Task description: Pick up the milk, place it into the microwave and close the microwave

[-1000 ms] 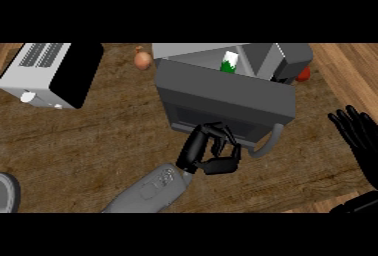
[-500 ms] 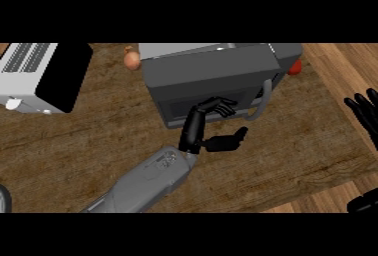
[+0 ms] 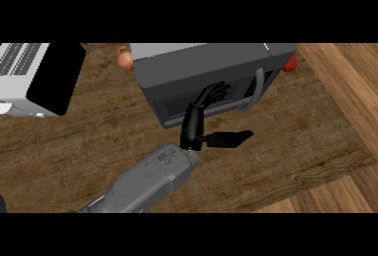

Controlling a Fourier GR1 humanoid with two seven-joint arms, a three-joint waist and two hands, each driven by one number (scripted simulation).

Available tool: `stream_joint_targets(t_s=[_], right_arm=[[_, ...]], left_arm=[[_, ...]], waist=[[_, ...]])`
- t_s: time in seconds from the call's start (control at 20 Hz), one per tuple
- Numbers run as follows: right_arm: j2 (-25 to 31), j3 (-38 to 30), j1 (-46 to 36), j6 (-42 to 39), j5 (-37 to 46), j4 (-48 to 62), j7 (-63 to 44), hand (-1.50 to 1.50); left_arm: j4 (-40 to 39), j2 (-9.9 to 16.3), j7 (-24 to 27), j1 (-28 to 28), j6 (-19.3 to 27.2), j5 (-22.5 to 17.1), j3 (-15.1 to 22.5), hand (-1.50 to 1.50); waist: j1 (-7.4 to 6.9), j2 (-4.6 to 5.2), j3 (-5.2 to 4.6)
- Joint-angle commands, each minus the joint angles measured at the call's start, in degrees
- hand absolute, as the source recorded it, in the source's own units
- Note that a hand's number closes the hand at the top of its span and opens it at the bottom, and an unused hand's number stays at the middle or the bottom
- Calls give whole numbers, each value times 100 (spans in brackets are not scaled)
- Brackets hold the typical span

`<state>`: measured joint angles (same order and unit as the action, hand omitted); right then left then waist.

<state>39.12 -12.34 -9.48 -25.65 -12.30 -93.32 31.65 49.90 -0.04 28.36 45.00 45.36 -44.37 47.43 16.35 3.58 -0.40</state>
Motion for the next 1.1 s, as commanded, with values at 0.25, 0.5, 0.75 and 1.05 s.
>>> stream_joint_targets(t_s=[0.25, 0.5, 0.75, 1.05], right_arm=[[125, -93, -270, 259, 350, 55, 65, 150], [195, -88, -504, 271, 396, 105, 59, 150], [252, -77, -578, 226, 435, 232, 69, 150], [-524, 156, -532, -163, -577, 707, -36, -150]], left_arm=[[-314, 4, 255, 475, 229, -554, -387, -150], [-312, 4, 367, 550, 185, -785, -303, -150], [-406, 4, 542, 581, 181, -906, -240, -150], [-361, 4, 728, 644, 101, -983, -170, -150]], waist=[[-19, 139, 17], [-69, 160, 13], [-39, 197, 20], [-197, 285, 70]])
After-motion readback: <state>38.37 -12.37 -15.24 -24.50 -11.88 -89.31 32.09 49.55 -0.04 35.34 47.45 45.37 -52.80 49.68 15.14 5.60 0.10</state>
